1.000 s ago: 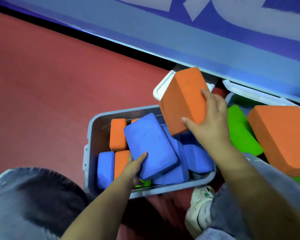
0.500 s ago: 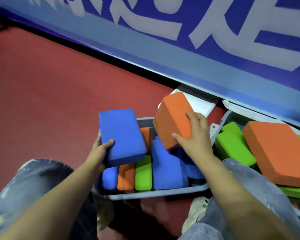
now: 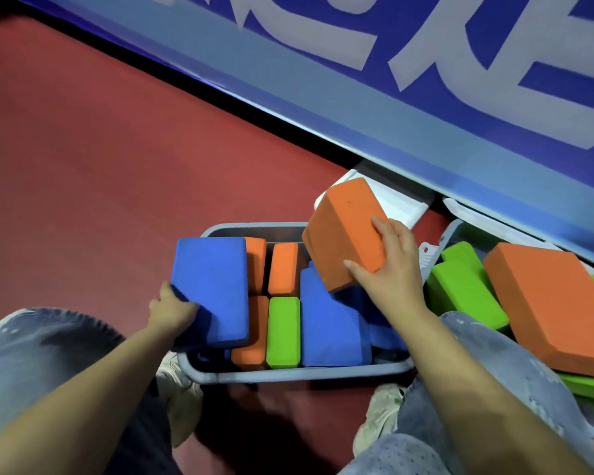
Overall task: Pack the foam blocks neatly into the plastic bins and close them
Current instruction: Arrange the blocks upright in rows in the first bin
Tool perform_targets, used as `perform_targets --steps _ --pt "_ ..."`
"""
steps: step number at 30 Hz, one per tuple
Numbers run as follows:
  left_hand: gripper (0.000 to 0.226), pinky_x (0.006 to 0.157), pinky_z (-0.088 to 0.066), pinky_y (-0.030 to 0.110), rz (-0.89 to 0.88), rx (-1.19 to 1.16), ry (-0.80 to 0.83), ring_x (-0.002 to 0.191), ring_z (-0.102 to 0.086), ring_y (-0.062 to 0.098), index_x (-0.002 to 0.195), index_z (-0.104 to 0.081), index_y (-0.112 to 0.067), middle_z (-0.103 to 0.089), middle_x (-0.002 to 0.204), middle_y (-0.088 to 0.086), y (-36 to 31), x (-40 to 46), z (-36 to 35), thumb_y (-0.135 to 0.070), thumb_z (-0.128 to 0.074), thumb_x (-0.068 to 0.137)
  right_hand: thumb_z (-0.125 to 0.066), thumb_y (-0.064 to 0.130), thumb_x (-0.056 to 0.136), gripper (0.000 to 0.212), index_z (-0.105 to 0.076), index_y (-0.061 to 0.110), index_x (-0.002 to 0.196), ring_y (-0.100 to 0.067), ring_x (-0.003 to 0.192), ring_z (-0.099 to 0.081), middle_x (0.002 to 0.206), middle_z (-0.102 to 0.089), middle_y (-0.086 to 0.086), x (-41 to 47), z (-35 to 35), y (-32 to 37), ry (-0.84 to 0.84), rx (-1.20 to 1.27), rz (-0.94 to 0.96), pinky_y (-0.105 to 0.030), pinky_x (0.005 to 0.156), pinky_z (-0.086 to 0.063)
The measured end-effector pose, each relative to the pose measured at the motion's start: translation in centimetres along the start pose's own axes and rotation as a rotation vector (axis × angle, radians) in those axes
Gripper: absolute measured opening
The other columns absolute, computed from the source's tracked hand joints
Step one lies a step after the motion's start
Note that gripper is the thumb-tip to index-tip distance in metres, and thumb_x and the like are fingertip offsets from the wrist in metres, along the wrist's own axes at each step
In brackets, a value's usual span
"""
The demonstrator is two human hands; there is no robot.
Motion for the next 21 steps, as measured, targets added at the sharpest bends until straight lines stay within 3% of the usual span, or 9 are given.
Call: perform_targets --steps 5,8,10,12,13,16,18,19,21 --pt "0.074 0.108 -0.034 0.047 -0.162 -0.125 0.010 0.134 -0.035 0.038 0.151 -0.020 -0.022 -0.022 0.153 0.014 -5.2 -2.3 0.5 -0.037 -0.058 0.090 -0.082 0.026 0.070 0.080 -0.042 0.021 0.139 -0.022 0.133 -0.028 0.147 -0.032 -0.009 -0.2 -1.4 2.0 -0.021 -0.032 0.175 -0.032 0.112 -0.023" --pt "0.065 0.098 -0.043 0.052 -0.103 -0.582 0.274 0.123 -0.050 0.033 0.141 -0.038 -0.023 -0.039 0.143 0.012 -8.8 -3.9 2.0 -0.058 -0.054 0.088 -0.082 0.030 0.069 0.084 -0.035 0.026 0.139 -0.025 0.133 -0.030 0.146 -0.035 -0.008 -0.9 -2.9 3.9 -0.059 -0.136 0.405 -0.048 0.112 -0.026" --pt "0.077 0.085 -0.050 0.057 -0.017 -0.814 0.525 0.113 -0.058 0.039 0.128 -0.048 -0.017 -0.046 0.134 0.017 -10.6 -3.8 3.6 -0.073 -0.056 0.076 -0.077 0.037 0.070 0.087 -0.029 0.029 0.142 -0.026 0.137 -0.026 0.147 -0.031 -0.003 -1.7 -3.9 5.3 -0.073 -0.163 0.557 -0.051 0.112 -0.021" --pt "0.104 0.081 -0.052 0.058 0.006 -0.834 0.698 0.110 -0.062 0.038 0.136 -0.044 -0.013 -0.049 0.138 0.020 -11.6 -3.2 5.1 -0.082 -0.062 0.061 -0.073 0.043 0.070 0.089 -0.023 0.030 0.142 -0.025 0.139 -0.024 0.147 -0.030 0.001 -2.6 -4.6 6.2 -0.072 -0.175 0.681 -0.048 0.109 -0.019" --pt "0.104 0.082 -0.054 0.054 -0.016 -0.804 0.766 0.107 -0.063 0.034 0.138 -0.044 -0.010 -0.052 0.136 0.020 -11.8 -2.9 5.5 -0.081 -0.060 0.064 -0.073 0.044 0.070 0.090 -0.021 0.030 0.143 -0.024 0.140 -0.024 0.147 -0.030 0.001 -3.0 -4.8 6.3 -0.055 -0.168 0.732 -0.046 0.108 -0.021" --pt "0.063 0.072 -0.057 0.037 -0.028 -0.621 0.741 0.082 -0.065 0.026 0.109 -0.062 -0.010 -0.065 0.101 0.015 -11.4 -3.2 5.1 -0.067 -0.051 0.083 -0.071 0.047 0.074 0.088 -0.021 0.027 0.144 -0.023 0.141 -0.024 0.149 -0.030 0.000 -3.9 -5.6 5.6 0.045 -0.137 0.811 -0.045 0.108 -0.029" --pt "0.042 0.070 -0.053 0.034 -0.009 -0.613 0.684 0.067 -0.063 0.021 0.093 -0.063 -0.013 -0.065 0.081 0.009 -11.4 -3.6 4.2 -0.053 -0.053 0.087 -0.068 0.055 0.072 0.095 -0.016 0.028 0.146 -0.024 0.141 -0.024 0.151 -0.025 -0.001 -3.7 -5.8 4.4 0.121 -0.172 0.749 -0.047 0.107 -0.032" --pt "0.037 0.069 -0.053 0.034 -0.016 -0.645 0.639 0.064 -0.063 0.020 0.096 -0.062 -0.012 -0.064 0.077 0.007 -11.7 -3.7 4.0 -0.047 -0.057 0.085 -0.069 0.058 0.067 0.106 -0.008 0.030 0.148 -0.025 0.142 -0.021 0.154 -0.018 -0.003 -3.4 -5.8 3.6 0.169 -0.184 0.618 -0.048 0.108 -0.031" --pt "0.063 0.069 -0.054 0.039 -0.082 -0.750 0.481 0.076 -0.064 0.021 0.128 -0.046 -0.017 -0.063 0.094 0.006 -12.2 -2.7 3.6 -0.041 -0.068 0.074 -0.079 0.054 0.061 0.128 0.015 0.037 0.147 -0.024 0.145 -0.010 0.158 -0.001 -0.006 -2.4 -5.3 1.8 0.283 -0.119 0.170 -0.041 0.109 -0.028"
Point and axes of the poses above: each hand's wrist, its own x-axis towards the middle knuckle, its own z-axis out of the back of the hand, y = z × x, the point moved 1 cm from there along x, towards the middle knuckle
